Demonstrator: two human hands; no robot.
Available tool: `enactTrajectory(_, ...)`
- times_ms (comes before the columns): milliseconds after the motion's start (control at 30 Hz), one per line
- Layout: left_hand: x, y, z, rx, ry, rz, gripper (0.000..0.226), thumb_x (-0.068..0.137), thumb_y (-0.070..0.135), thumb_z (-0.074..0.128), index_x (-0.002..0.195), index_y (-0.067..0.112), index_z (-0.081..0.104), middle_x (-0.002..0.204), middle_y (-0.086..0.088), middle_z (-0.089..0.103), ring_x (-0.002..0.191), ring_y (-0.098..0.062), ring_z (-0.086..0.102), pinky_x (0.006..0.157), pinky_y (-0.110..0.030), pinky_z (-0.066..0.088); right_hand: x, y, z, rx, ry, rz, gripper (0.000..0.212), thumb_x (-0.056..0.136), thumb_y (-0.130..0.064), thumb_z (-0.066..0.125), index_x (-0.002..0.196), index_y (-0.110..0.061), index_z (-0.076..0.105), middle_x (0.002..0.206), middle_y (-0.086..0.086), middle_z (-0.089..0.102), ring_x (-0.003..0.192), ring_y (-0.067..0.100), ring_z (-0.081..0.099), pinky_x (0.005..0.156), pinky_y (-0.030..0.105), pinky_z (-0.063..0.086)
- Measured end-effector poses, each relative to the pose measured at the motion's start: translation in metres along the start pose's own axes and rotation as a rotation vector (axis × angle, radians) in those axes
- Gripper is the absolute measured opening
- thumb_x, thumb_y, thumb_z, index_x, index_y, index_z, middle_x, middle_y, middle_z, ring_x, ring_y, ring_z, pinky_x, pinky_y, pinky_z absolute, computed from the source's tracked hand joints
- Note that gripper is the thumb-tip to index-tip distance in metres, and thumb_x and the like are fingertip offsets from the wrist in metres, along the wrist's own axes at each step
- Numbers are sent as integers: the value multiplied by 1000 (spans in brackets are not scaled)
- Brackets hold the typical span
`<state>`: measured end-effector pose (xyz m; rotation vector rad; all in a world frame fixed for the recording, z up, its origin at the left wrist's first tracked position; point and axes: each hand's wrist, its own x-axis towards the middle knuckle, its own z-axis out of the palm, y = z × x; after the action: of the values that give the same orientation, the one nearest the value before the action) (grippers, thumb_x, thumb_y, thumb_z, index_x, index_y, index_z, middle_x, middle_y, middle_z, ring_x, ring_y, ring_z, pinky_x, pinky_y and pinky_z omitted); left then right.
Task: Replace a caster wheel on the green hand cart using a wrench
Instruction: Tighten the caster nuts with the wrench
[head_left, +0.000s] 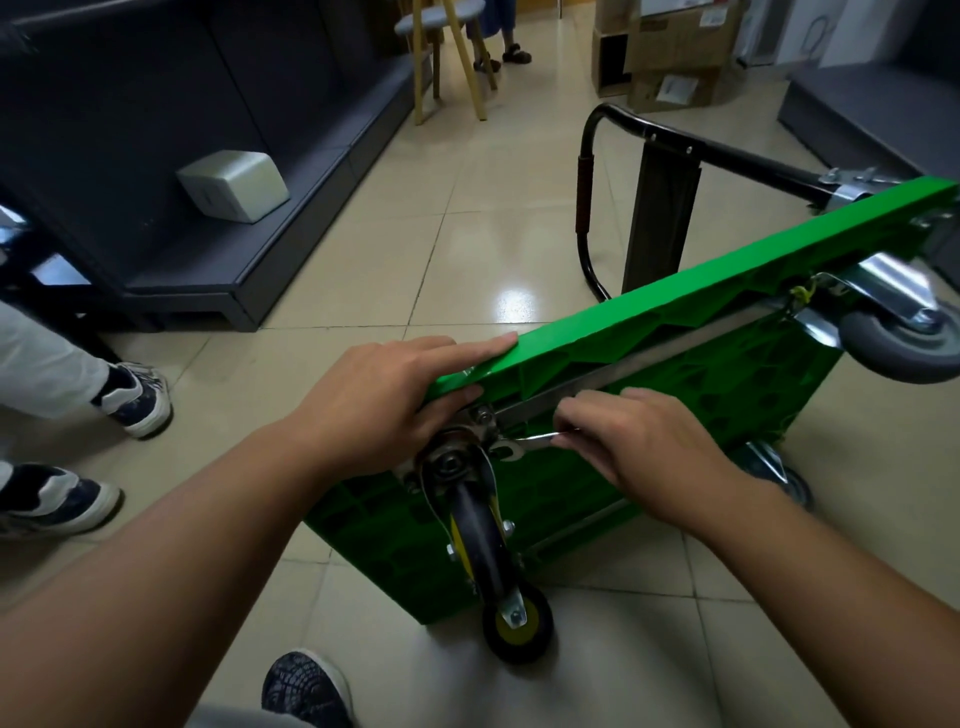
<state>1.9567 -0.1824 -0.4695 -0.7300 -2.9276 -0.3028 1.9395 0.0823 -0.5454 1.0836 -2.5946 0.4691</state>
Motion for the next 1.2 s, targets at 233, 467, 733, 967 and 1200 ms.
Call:
enactTrajectory(233, -2, -1, 1, 32, -14, -20, 56, 102, 47, 48, 155, 55, 30, 115, 12, 68, 82, -14, 63, 71, -43, 55, 1, 3, 17, -11, 108, -8, 14, 90, -23, 76, 85, -14, 66, 72, 1, 62, 55, 23, 50, 55, 31, 39)
enactTrajectory(467, -2, 0, 1, 36, -25, -34, 56, 102, 48, 45, 156, 54, 30, 115, 11, 69, 80, -11, 60, 69, -42, 56, -23, 9, 71, 368, 190, 227, 21, 93, -40, 62, 94, -21, 70, 87, -9, 69, 73, 9, 61, 64, 31, 51)
enactTrajectory(733, -1, -1, 1, 24, -20, -35, 56, 101, 48, 47, 155, 52, 34, 120, 8, 70, 91, -19, 66, 71, -43, 56, -44, -78, 125, 1069, 372, 817, 18, 95, -19, 68, 86, -35, 68, 80, -7, 71, 68, 8, 67, 60, 18, 52)
enactTrajectory(967, -1, 1, 0, 21, -24, -34, 56, 100, 51, 43, 155, 54, 32, 122, 10, 69, 93, -16, 66, 75, -42, 55, -61, -50, 95, 719, 312, 580, 15, 92, -17, 71, 88, -31, 70, 79, -10, 69, 73, 9, 65, 65, 25, 53)
enactTrajectory(1200, -2, 1, -1, 14, -4, -31, 56, 102, 44, 52, 155, 52, 34, 133, 8, 67, 107, -22, 67, 81, -45, 55, -23, 9, 21, 25, 127, -46, 18, 98, -27, 65, 85, -14, 67, 75, 0, 63, 59, 20, 52, 58, 35, 45)
